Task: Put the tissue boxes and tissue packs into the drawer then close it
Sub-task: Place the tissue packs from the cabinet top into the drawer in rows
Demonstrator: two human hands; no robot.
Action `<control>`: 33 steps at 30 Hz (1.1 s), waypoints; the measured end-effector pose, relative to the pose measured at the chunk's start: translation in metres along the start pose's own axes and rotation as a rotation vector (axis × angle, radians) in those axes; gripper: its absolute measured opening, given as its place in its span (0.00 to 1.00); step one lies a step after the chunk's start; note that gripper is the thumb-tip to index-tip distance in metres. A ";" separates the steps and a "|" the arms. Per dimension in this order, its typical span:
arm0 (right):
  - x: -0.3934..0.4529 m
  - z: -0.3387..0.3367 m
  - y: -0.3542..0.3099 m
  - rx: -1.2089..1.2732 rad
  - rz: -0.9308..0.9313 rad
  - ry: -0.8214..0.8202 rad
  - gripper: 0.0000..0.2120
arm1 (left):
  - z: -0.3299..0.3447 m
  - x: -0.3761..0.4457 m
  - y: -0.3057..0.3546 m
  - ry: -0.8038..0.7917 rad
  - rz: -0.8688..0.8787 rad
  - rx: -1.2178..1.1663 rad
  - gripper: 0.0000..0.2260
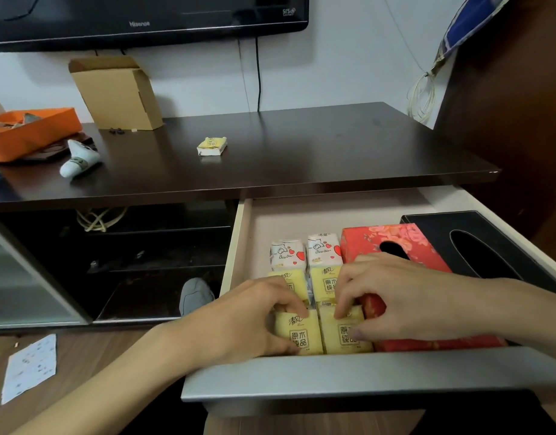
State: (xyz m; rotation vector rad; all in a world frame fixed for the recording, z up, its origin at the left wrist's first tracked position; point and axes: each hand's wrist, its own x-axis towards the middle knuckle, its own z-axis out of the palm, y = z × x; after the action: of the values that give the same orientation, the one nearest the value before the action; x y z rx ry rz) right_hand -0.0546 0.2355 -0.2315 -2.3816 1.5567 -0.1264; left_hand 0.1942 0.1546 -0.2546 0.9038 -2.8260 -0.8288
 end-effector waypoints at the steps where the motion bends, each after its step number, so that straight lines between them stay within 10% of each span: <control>1: 0.001 0.001 -0.001 -0.024 -0.009 0.011 0.12 | 0.000 0.002 0.000 -0.011 0.010 0.018 0.21; 9: 0.011 -0.005 -0.005 -0.113 -0.038 0.028 0.11 | 0.000 0.005 -0.002 0.021 0.072 0.066 0.18; 18: 0.113 -0.053 0.040 0.180 0.057 0.548 0.12 | -0.086 0.041 -0.043 0.559 -0.026 -0.253 0.06; 27: 0.213 -0.058 0.096 -0.080 0.273 0.623 0.20 | -0.169 0.159 -0.145 0.870 -0.355 -0.007 0.12; 33: 0.221 -0.051 0.105 -0.199 0.288 0.545 0.20 | -0.193 0.199 -0.193 0.657 -0.571 0.208 0.21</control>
State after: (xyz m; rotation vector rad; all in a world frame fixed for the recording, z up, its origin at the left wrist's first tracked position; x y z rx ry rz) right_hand -0.0680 -0.0145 -0.2322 -2.3538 2.2309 -0.6289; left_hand 0.1719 -0.1791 -0.2091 1.6808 -2.1157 -0.1810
